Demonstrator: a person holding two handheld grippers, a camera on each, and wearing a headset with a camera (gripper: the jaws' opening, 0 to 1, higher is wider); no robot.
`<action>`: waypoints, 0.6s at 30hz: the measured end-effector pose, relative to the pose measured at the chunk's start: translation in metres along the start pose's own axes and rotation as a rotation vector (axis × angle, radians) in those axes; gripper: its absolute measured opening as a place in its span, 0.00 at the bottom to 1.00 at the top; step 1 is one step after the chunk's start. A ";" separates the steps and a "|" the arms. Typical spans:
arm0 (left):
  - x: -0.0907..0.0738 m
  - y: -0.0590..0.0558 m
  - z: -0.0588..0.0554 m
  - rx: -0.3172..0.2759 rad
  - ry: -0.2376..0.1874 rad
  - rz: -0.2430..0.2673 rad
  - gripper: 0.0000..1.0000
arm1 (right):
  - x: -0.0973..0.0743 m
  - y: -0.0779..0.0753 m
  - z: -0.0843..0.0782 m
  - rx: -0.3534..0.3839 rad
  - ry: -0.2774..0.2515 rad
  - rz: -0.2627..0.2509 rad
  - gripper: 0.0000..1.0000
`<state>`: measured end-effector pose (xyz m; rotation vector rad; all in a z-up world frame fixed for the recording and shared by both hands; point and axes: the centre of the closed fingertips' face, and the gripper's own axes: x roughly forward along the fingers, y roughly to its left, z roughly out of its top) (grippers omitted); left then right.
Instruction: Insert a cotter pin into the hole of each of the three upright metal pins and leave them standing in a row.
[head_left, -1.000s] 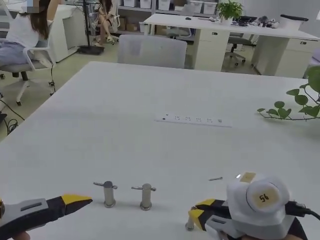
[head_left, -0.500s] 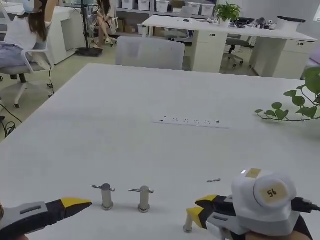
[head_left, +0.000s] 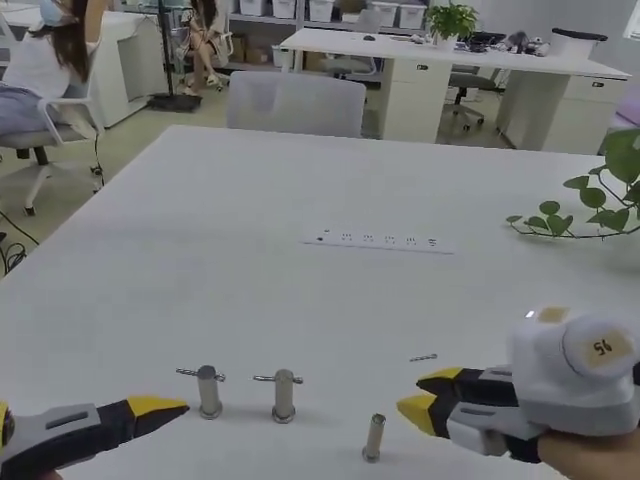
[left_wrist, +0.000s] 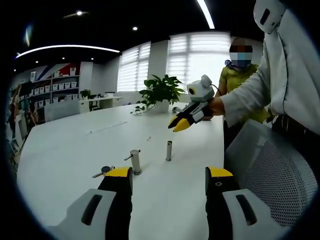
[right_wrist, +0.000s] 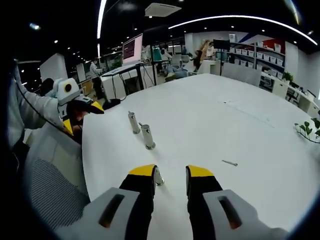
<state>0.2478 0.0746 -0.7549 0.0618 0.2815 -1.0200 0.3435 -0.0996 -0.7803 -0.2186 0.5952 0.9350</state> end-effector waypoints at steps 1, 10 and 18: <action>0.000 0.000 0.000 0.000 0.000 0.000 0.58 | -0.001 -0.001 -0.001 -0.001 0.004 0.004 0.26; 0.001 0.002 -0.001 -0.004 0.003 0.002 0.58 | -0.006 -0.005 -0.016 -0.010 0.030 0.020 0.31; 0.002 0.003 -0.003 -0.009 0.008 0.002 0.58 | -0.005 -0.017 -0.023 -0.031 0.062 0.030 0.31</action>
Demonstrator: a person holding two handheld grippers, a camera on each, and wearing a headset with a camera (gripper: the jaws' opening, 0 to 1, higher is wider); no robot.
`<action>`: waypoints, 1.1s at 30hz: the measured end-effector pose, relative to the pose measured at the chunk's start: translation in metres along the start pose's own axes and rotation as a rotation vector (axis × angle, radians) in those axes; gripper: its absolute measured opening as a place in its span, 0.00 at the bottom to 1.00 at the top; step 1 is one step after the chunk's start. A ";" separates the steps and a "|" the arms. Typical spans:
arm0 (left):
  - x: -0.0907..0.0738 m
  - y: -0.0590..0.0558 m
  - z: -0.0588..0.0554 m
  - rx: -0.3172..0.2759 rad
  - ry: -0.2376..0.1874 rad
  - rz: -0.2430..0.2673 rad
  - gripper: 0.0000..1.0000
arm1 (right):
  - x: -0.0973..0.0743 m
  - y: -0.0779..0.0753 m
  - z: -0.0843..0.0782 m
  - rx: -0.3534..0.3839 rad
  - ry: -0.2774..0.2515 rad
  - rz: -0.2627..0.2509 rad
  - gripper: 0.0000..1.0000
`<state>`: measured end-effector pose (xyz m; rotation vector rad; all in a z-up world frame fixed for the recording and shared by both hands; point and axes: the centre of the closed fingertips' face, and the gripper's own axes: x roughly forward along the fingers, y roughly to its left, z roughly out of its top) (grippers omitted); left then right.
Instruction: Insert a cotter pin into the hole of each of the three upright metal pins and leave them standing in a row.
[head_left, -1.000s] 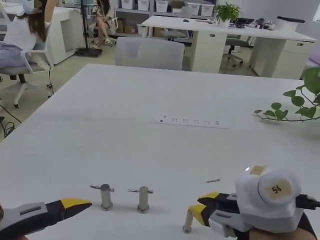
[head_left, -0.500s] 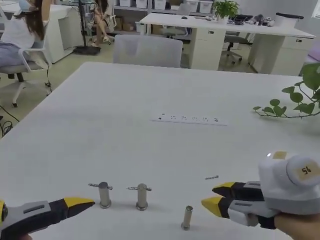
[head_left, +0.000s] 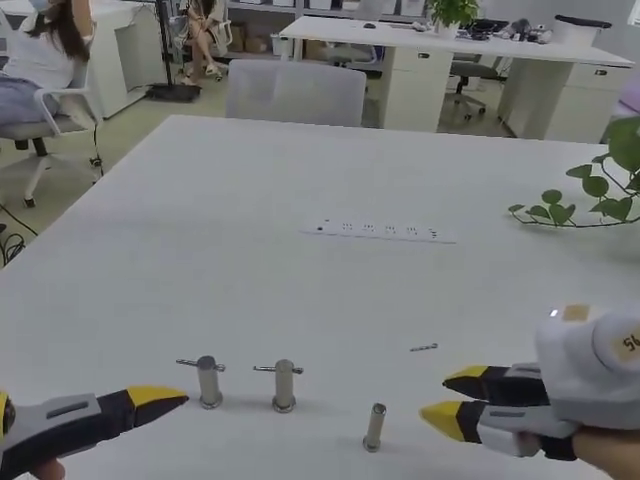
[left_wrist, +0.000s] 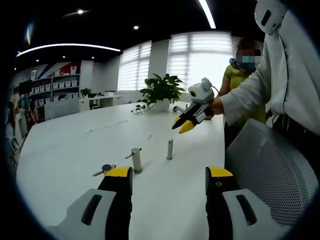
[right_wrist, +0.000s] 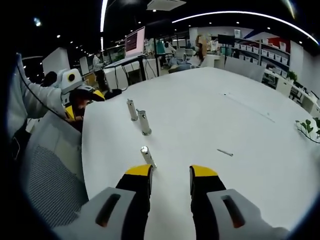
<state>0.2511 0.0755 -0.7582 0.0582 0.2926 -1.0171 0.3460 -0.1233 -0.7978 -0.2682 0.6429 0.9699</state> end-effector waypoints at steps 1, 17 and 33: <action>0.000 0.000 0.000 -0.001 0.000 0.000 0.58 | 0.001 -0.003 0.000 -0.005 0.005 0.001 0.32; -0.004 0.005 -0.006 -0.026 0.006 0.030 0.58 | 0.022 -0.074 0.006 -0.234 0.179 0.008 0.26; -0.002 0.008 -0.008 -0.045 0.011 0.054 0.58 | 0.052 -0.105 -0.005 -0.440 0.335 0.105 0.17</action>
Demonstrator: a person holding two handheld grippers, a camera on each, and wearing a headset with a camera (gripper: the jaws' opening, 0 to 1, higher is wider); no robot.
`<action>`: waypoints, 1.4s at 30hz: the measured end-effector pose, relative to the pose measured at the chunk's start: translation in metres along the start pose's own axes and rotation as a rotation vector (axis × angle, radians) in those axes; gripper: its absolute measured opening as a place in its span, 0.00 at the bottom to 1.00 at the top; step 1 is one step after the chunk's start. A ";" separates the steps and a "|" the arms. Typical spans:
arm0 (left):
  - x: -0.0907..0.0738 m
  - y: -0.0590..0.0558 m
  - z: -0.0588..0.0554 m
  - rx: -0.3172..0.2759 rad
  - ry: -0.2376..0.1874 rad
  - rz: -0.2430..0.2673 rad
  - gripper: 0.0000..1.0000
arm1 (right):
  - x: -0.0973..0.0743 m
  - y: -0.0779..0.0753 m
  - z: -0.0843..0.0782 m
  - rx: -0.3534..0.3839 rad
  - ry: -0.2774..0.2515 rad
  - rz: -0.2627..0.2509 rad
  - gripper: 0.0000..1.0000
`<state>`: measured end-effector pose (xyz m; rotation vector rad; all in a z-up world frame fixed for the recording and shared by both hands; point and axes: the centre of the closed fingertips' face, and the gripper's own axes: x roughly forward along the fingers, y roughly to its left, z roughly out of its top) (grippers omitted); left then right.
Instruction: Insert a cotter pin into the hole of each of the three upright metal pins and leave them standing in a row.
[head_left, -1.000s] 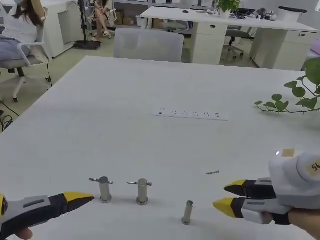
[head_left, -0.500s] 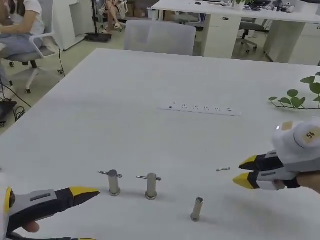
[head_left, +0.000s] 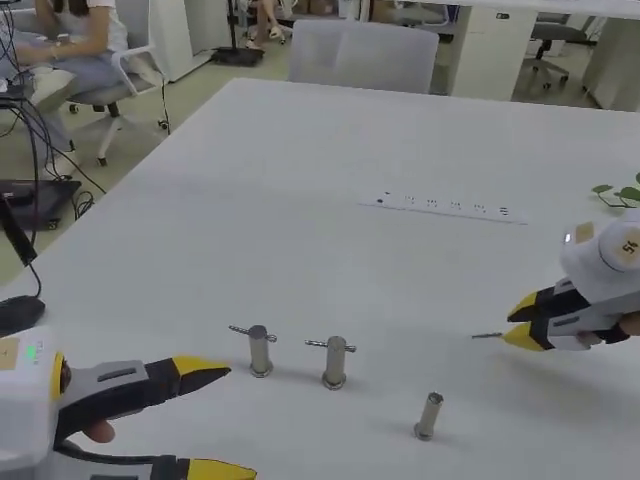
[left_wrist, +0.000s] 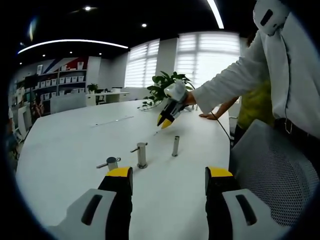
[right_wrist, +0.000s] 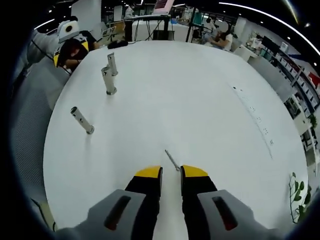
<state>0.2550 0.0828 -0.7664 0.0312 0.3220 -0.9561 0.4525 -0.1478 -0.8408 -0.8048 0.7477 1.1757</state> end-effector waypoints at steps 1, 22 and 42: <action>0.000 0.000 0.000 -0.001 -0.001 0.001 0.58 | 0.002 -0.001 0.000 -0.010 0.006 0.006 0.16; -0.011 0.002 0.002 -0.006 0.014 0.032 0.58 | 0.023 -0.005 -0.008 -0.149 0.136 0.185 0.12; -0.010 0.002 0.004 -0.003 0.016 0.032 0.57 | 0.022 0.000 -0.007 -0.206 0.169 0.183 0.03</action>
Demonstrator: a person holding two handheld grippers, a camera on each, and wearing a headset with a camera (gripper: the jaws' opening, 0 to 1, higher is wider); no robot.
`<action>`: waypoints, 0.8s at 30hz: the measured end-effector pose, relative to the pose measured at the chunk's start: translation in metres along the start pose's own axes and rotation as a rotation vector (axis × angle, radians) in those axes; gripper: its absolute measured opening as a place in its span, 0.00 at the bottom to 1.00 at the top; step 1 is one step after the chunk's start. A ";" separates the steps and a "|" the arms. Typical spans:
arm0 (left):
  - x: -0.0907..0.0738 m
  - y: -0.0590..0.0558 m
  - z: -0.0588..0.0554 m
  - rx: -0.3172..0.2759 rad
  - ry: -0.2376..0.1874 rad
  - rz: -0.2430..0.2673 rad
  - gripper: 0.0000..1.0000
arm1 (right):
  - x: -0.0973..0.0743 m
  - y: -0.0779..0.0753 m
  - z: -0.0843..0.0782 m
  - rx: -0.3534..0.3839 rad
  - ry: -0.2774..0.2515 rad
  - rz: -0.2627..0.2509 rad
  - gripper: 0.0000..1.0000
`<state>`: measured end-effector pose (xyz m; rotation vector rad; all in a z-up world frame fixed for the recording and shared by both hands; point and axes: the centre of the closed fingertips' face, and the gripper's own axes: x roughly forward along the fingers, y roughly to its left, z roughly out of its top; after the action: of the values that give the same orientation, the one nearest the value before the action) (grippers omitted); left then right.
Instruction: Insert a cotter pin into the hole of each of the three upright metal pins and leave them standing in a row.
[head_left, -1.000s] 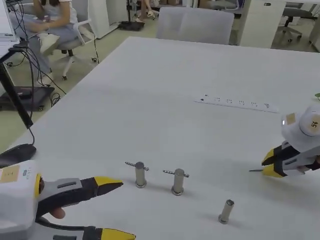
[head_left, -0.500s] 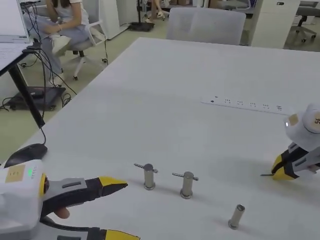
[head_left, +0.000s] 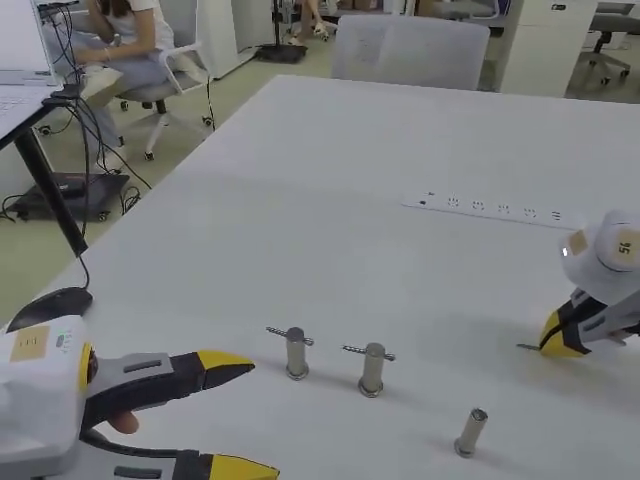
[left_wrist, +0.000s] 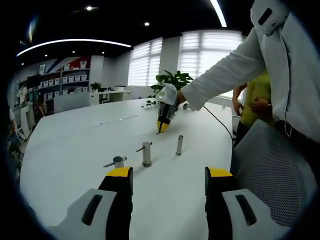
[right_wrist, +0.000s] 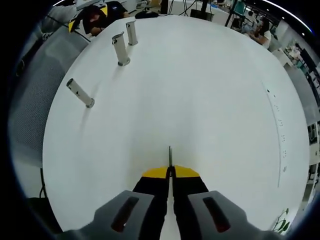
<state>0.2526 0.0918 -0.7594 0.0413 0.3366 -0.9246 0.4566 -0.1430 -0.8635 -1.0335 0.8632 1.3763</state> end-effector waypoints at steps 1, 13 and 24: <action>0.000 0.000 0.000 0.001 -0.001 0.000 0.57 | 0.000 -0.001 0.000 0.000 0.000 -0.004 0.02; 0.000 0.001 0.004 0.004 -0.006 0.002 0.57 | -0.007 0.002 -0.001 0.024 -0.004 -0.019 0.01; 0.008 -0.006 0.016 0.029 -0.025 -0.028 0.56 | -0.042 0.015 0.017 0.037 -0.053 -0.073 0.01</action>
<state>0.2565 0.0789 -0.7460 0.0515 0.3010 -0.9574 0.4380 -0.1431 -0.8199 -0.9868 0.8009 1.3161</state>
